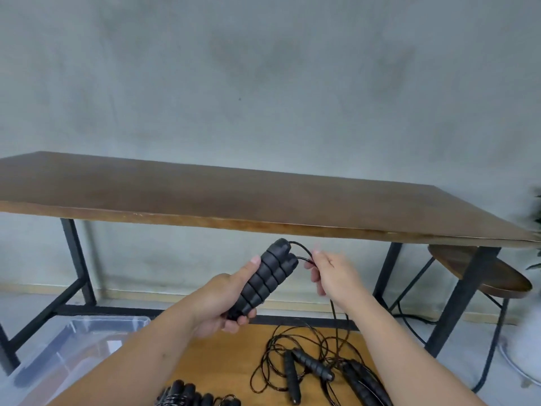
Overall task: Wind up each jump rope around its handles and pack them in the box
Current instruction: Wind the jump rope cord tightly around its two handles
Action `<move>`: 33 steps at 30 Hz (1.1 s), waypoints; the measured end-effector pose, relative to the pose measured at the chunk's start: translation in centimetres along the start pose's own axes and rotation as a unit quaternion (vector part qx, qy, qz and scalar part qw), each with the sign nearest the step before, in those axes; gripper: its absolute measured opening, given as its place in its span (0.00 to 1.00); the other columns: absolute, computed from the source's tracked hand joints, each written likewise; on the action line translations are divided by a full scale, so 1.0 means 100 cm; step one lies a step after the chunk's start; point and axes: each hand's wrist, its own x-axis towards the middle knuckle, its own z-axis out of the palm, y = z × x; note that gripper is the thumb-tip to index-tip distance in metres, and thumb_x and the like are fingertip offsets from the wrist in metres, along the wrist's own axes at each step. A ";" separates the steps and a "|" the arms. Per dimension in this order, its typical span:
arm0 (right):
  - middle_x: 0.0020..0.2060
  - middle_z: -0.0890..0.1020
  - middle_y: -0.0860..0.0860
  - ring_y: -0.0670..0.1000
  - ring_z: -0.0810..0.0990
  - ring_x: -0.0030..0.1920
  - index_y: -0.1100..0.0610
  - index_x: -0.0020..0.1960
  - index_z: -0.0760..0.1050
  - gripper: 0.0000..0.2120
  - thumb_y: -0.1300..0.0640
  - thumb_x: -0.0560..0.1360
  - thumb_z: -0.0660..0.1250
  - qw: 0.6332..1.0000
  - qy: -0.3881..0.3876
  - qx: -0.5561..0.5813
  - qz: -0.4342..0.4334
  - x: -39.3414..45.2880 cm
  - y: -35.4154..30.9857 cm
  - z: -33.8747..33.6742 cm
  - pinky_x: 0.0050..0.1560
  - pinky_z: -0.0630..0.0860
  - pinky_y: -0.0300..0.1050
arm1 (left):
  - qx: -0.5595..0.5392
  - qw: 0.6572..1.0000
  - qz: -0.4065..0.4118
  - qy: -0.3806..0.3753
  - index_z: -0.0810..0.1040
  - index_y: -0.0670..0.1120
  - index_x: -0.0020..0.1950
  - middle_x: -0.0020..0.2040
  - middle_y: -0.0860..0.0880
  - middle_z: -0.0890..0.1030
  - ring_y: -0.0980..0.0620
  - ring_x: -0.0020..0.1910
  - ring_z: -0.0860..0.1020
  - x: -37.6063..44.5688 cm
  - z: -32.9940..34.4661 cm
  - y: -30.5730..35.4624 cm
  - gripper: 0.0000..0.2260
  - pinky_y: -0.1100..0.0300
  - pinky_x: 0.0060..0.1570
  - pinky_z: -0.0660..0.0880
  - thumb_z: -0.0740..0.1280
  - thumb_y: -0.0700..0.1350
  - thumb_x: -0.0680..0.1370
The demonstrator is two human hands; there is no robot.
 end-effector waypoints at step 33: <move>0.25 0.65 0.48 0.46 0.57 0.24 0.55 0.30 0.71 0.28 0.30 0.70 0.65 0.855 -0.232 0.338 0.317 -0.053 0.012 0.051 0.25 0.64 0.37 | -0.354 0.935 -0.010 0.024 0.80 0.41 0.60 0.38 0.43 0.81 0.44 0.42 0.80 0.045 0.056 -0.019 0.33 0.48 0.49 0.79 0.68 0.68 0.70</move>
